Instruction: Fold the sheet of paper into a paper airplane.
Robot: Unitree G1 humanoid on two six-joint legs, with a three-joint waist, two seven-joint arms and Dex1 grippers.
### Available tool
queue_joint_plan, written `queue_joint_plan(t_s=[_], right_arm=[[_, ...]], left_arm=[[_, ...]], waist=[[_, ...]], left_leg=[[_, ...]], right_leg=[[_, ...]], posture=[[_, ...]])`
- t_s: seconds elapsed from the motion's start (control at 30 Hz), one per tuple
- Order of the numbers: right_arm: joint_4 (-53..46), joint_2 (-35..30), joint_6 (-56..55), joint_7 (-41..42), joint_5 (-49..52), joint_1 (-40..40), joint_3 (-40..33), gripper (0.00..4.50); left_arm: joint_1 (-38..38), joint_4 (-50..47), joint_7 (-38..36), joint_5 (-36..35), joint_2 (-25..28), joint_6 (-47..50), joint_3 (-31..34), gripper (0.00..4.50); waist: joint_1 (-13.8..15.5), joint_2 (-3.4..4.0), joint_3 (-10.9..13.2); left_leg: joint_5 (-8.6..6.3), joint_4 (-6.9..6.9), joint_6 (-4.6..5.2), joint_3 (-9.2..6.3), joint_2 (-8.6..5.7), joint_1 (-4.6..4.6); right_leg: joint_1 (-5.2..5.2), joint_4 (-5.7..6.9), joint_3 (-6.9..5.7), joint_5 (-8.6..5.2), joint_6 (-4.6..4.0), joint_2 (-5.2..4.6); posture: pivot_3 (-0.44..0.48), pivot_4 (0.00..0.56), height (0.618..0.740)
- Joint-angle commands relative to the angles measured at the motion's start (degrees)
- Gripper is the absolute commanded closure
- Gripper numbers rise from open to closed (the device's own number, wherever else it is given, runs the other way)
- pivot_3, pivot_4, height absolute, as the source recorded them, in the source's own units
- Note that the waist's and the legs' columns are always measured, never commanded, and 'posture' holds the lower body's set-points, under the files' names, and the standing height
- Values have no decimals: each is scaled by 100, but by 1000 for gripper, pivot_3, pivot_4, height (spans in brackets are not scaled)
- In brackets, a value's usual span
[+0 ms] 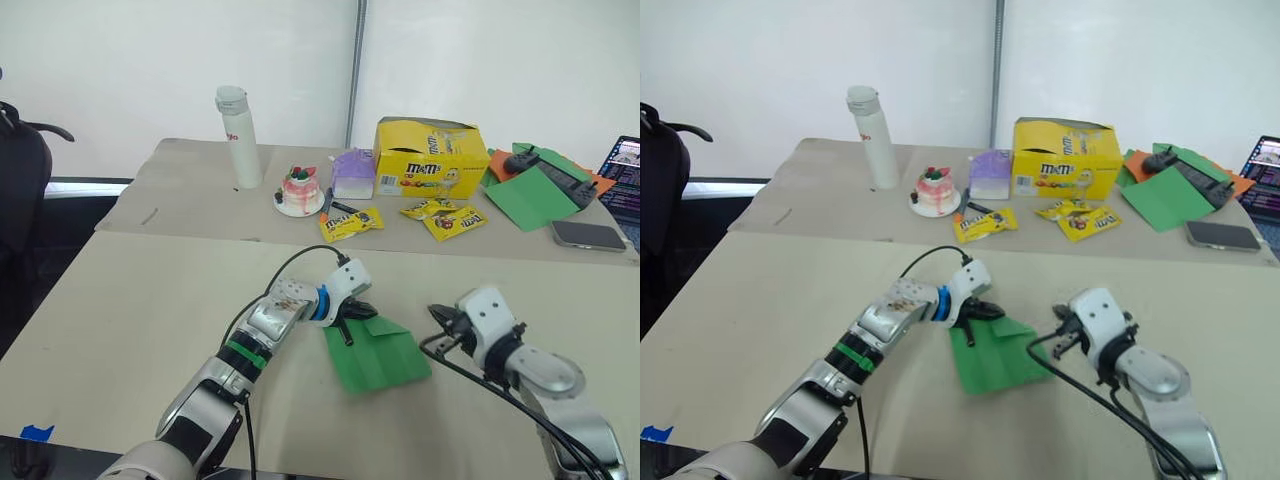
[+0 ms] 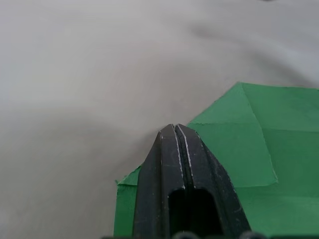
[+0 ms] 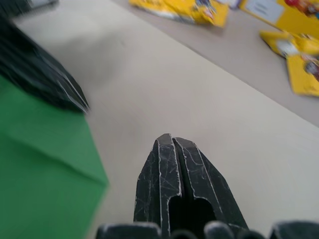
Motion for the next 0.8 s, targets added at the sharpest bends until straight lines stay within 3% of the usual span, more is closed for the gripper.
queue_joint_plan(t_s=[0.03,0.17,0.5,0.8], right_arm=[[285,56,80,-21,-96,-274,568,4488],[785,101,6,-110,-344,-518,1098,4488],[1045,130,38,-109,-325,-446,1416,4488],[1562,134,-138,156,-379,-978,1771,4488]], left_arm=[[220,-18,-53,39,17,293,-121,4500],[318,-236,-59,-117,93,546,99,4500],[391,-489,-36,-321,432,659,451,4500],[368,-510,335,-446,693,810,1046,4500]], waist=[[-1,3,-2],[-15,13,-8],[-98,6,-9],[-210,-6,-6]], left_leg=[[0,0,0,0,0,-1],[0,0,0,-1,-5,-5],[0,-1,0,-1,10,1],[0,-4,0,0,21,12]], right_leg=[[-1,-1,0,0,0,0],[-9,0,3,0,0,-1],[-11,10,5,-1,-3,10],[-10,17,13,0,-5,22]], posture=[[0,150,740],[0,150,740],[0,150,740],[0,150,740]])
